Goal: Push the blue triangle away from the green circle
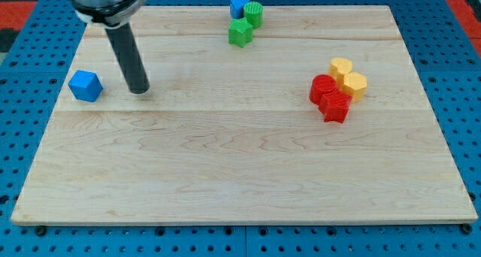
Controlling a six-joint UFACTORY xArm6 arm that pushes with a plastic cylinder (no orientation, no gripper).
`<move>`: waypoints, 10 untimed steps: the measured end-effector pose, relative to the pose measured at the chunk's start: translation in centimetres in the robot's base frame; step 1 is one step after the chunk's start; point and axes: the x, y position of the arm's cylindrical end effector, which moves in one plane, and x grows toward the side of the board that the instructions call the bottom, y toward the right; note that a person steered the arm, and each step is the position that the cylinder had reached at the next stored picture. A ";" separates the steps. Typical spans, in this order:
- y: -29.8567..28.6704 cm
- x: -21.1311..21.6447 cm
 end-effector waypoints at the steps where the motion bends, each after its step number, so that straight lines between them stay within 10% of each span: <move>1: 1.0 -2.6; 5: 22.2 -10.4; 7: 21.4 -20.5; 10: 11.9 -20.4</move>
